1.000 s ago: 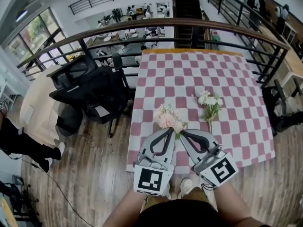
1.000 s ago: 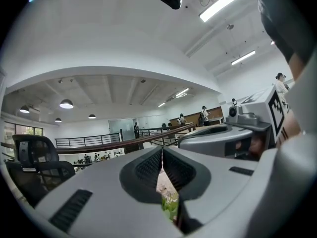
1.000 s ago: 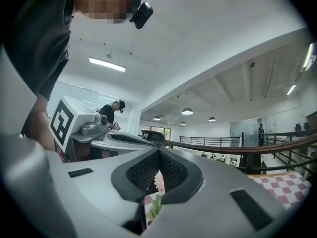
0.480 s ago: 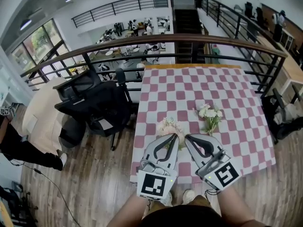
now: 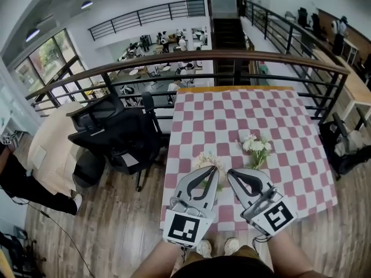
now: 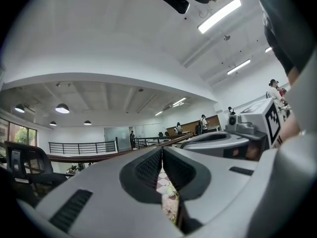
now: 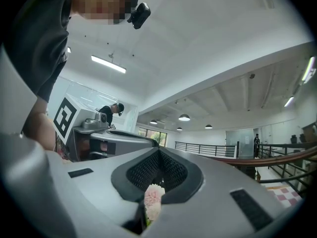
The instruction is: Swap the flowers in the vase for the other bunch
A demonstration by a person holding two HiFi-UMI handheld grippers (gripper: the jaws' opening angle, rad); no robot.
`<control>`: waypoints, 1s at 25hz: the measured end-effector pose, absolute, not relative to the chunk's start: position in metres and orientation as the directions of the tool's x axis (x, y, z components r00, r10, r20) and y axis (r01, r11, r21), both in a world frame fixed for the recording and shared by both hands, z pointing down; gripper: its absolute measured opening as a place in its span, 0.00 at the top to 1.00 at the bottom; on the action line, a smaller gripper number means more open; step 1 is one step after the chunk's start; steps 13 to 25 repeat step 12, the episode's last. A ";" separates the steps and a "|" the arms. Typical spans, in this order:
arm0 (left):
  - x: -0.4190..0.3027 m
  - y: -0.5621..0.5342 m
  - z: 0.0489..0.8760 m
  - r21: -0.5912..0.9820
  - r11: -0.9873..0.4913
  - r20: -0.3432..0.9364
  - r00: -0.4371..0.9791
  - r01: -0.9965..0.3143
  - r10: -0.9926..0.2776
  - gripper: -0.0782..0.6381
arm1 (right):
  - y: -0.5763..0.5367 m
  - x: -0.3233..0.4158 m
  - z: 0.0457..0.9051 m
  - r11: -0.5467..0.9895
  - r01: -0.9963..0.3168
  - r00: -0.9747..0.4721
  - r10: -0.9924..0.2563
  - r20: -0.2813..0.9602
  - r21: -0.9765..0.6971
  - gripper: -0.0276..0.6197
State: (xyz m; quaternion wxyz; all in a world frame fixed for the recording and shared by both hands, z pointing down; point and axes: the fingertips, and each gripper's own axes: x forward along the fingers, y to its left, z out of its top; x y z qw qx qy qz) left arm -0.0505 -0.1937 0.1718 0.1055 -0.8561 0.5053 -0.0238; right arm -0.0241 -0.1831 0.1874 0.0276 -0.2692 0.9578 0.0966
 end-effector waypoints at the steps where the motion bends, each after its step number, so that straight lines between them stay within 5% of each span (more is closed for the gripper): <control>1: -0.051 -0.195 0.172 -0.206 -0.467 -0.063 0.488 -0.860 -0.871 0.88 | -0.184 -0.024 0.187 0.836 -0.523 -0.853 -0.512 -0.105 0.169 0.91; 25: -0.042 -0.201 0.175 -0.279 -0.471 -0.045 0.501 -0.837 -0.864 0.88 | -0.193 -0.022 0.182 0.830 -0.530 -0.848 -0.514 -0.129 0.175 0.91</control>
